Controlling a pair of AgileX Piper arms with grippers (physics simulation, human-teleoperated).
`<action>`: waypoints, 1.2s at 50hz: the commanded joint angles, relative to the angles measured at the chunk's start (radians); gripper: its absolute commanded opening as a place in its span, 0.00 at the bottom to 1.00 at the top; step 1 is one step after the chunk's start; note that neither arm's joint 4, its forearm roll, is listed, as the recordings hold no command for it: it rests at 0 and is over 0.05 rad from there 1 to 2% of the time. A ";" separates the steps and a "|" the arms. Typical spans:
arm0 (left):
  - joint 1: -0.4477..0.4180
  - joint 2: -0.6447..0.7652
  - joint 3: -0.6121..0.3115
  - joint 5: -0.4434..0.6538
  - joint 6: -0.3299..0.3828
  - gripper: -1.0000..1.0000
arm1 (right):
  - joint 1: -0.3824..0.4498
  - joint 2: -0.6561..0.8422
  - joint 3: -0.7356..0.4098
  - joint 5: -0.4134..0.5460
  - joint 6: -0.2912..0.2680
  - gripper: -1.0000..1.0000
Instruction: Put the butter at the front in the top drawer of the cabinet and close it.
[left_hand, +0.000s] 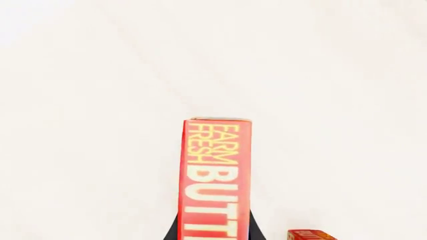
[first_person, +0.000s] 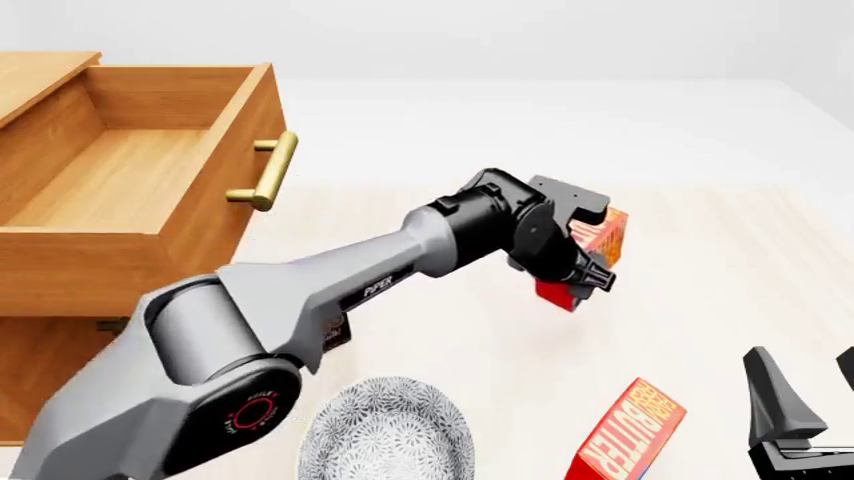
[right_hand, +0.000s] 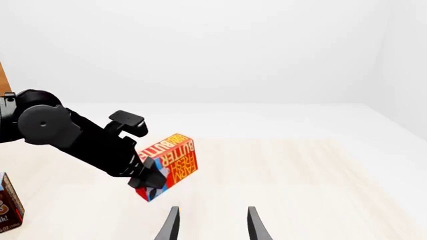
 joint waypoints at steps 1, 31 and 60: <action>0.015 -0.167 0.113 -0.017 0.016 0.00 | 0.000 0.001 0.000 -0.001 0.000 1.00; 0.109 -0.478 0.260 0.121 0.100 0.00 | 0.000 0.001 0.000 -0.001 0.000 1.00; 0.281 -0.612 0.181 0.322 0.197 0.00 | 0.000 0.001 0.000 -0.001 0.000 1.00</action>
